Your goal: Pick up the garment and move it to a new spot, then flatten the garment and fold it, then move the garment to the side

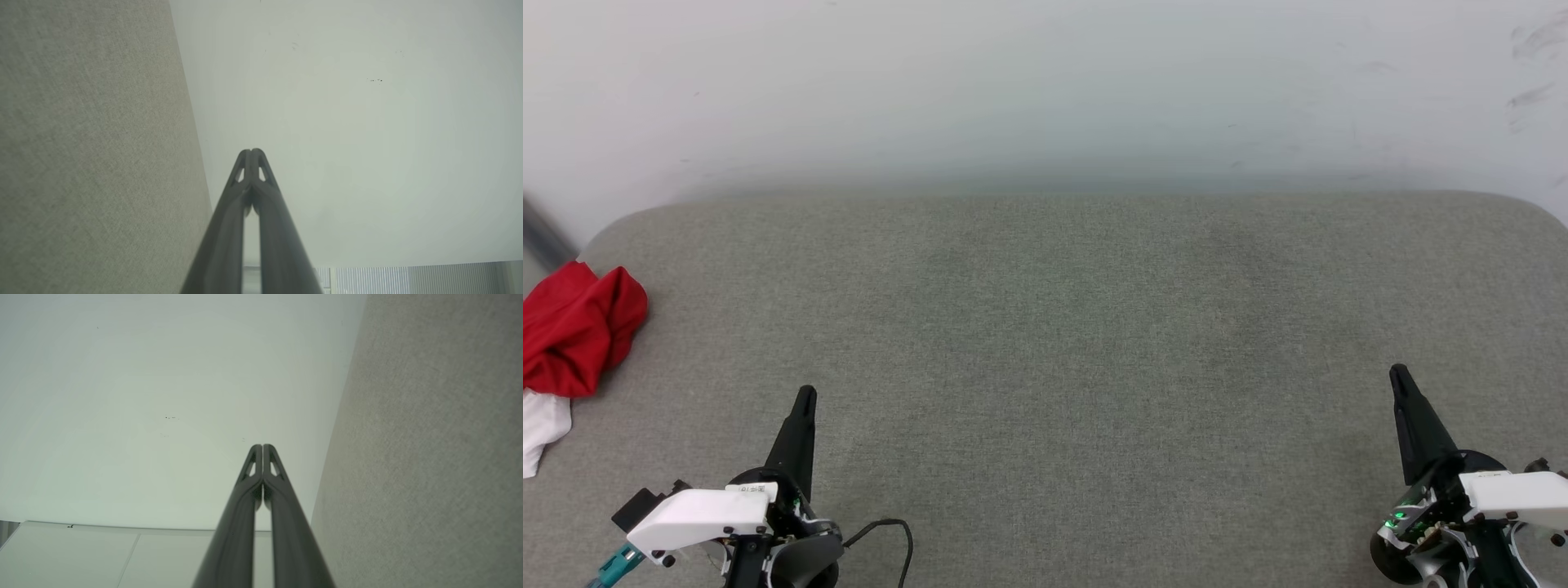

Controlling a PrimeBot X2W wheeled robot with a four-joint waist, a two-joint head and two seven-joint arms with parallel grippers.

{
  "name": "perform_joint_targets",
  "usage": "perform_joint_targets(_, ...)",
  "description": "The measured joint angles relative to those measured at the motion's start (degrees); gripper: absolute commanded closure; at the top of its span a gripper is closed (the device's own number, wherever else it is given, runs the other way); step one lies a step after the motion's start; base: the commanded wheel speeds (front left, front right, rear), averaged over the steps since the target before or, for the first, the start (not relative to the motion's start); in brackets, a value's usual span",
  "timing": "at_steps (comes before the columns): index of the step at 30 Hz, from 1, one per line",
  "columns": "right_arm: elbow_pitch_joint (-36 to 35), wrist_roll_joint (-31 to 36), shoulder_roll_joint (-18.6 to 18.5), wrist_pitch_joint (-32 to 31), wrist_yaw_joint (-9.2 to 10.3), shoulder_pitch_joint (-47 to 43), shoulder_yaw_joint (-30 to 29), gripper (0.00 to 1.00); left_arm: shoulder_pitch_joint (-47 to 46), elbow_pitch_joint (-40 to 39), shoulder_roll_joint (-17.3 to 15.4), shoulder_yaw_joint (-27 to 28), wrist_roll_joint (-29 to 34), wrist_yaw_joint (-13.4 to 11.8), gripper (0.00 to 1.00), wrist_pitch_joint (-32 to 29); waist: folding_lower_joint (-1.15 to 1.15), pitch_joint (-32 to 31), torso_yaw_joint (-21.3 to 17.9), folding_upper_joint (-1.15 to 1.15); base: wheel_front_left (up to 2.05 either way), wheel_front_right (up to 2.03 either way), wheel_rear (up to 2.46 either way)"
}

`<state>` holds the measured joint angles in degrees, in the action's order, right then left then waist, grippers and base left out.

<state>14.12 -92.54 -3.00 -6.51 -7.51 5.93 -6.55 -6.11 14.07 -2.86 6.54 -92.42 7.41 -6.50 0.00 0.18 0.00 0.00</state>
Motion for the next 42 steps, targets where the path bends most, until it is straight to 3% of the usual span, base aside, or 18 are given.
perform_joint_targets(23,0.1,0.0,0.0,0.0,0.0,-0.1,0.0,1.0,0.1,0.2,0.0,0.0,0.0,0.0,1.0,0.0,0.0,0.0,0.0,0.0,0.0,0.0,0.0)
perform_joint_targets(24,0.5,0.0,0.0,0.0,0.01,-0.4,0.0,0.0,0.3,0.6,0.0,-0.1,0.0,0.0,0.0,0.1,0.0,0.0,0.0,0.0,0.0,0.0,0.0)
perform_joint_targets(42,-2.4,3.1,0.0,4.3,0.02,-3.3,2.8,0.0,1.9,-1.9,0.2,-5.3,1.2,-0.1,0.0,4.3,0.01,0.0,0.0,0.0,0.0,0.0,0.0)
